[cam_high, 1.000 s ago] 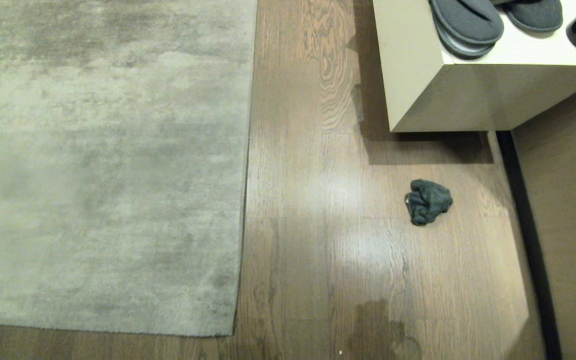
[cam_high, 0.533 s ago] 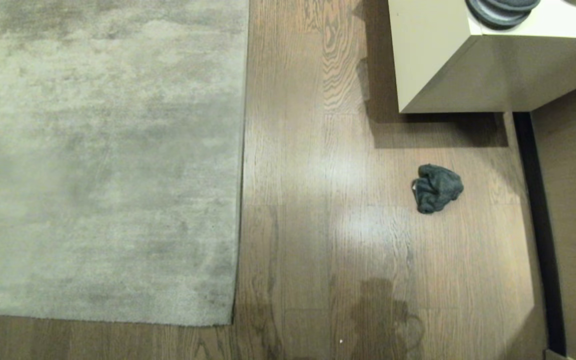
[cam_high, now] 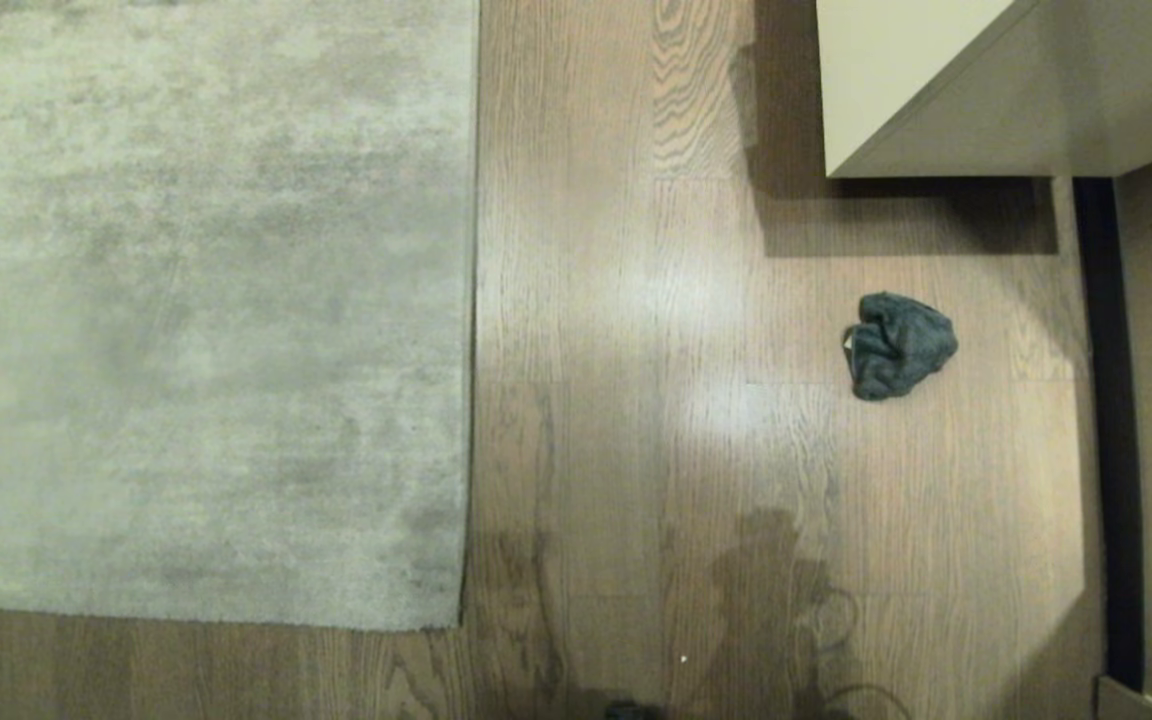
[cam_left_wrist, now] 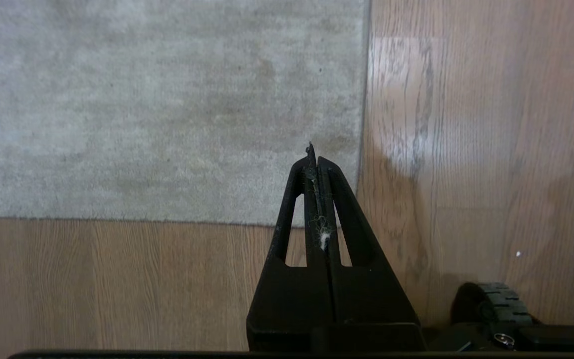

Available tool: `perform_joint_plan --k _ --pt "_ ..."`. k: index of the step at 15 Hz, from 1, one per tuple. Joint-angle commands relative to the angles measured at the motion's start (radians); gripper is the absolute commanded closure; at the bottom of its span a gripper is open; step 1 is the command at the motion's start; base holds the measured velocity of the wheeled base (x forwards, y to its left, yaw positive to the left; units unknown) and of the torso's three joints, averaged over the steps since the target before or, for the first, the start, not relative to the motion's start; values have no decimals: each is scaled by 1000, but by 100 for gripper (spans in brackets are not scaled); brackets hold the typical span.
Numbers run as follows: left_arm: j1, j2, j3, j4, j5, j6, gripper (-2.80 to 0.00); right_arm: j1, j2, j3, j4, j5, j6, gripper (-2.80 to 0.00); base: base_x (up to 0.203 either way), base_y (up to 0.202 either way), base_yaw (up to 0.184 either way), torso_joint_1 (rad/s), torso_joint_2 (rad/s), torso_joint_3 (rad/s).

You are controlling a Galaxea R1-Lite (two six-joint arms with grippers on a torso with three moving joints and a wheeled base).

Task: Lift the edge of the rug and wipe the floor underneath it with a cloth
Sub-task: Pick up the rag

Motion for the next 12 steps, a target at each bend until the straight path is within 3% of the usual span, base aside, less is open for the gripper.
perform_joint_plan --k 1,12 --pt "0 0 0 0 0 -1 0 0 0 0 0 0 1 0 0 0 0 2 4 -196" --pt "-1 0 0 0 0 -1 0 0 0 0 0 0 1 0 0 0 0 1 3 -198"
